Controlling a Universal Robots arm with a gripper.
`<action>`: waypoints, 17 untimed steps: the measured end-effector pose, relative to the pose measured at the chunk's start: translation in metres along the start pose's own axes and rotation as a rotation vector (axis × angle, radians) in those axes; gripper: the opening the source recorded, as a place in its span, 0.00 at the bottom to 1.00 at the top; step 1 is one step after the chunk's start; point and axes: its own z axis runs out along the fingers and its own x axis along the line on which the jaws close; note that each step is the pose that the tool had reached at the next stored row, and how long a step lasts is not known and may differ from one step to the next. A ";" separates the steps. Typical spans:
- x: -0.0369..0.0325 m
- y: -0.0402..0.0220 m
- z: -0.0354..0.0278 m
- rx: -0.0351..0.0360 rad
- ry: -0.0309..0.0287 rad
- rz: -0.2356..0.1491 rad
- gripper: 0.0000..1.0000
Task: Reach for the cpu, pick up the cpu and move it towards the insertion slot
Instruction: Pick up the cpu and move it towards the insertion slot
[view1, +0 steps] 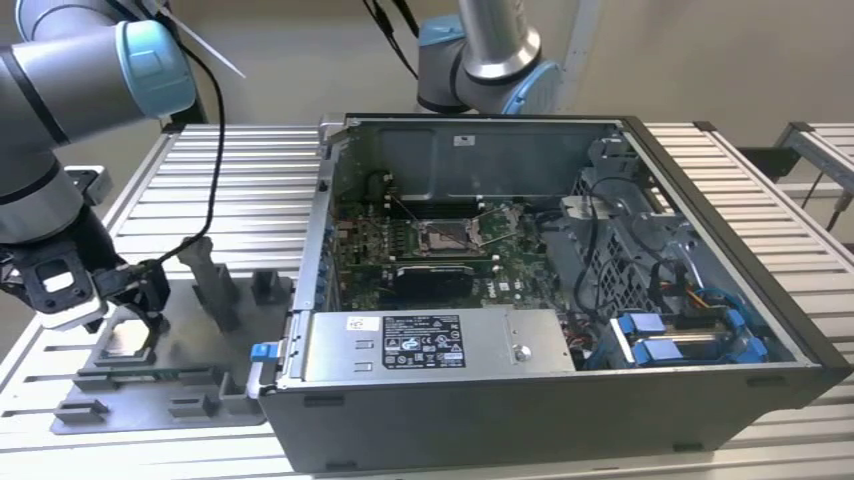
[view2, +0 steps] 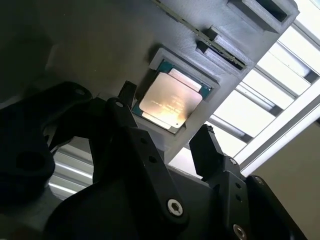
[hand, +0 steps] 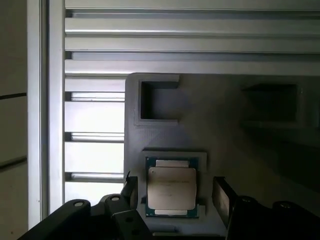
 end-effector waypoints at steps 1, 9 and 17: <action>0.0000 -0.0001 0.0010 0.0000 0.0001 0.000 1.00; 0.0002 -0.0003 0.0068 0.0000 0.0000 0.000 1.00; 0.0006 -0.0014 0.0113 0.0002 0.0000 0.000 1.00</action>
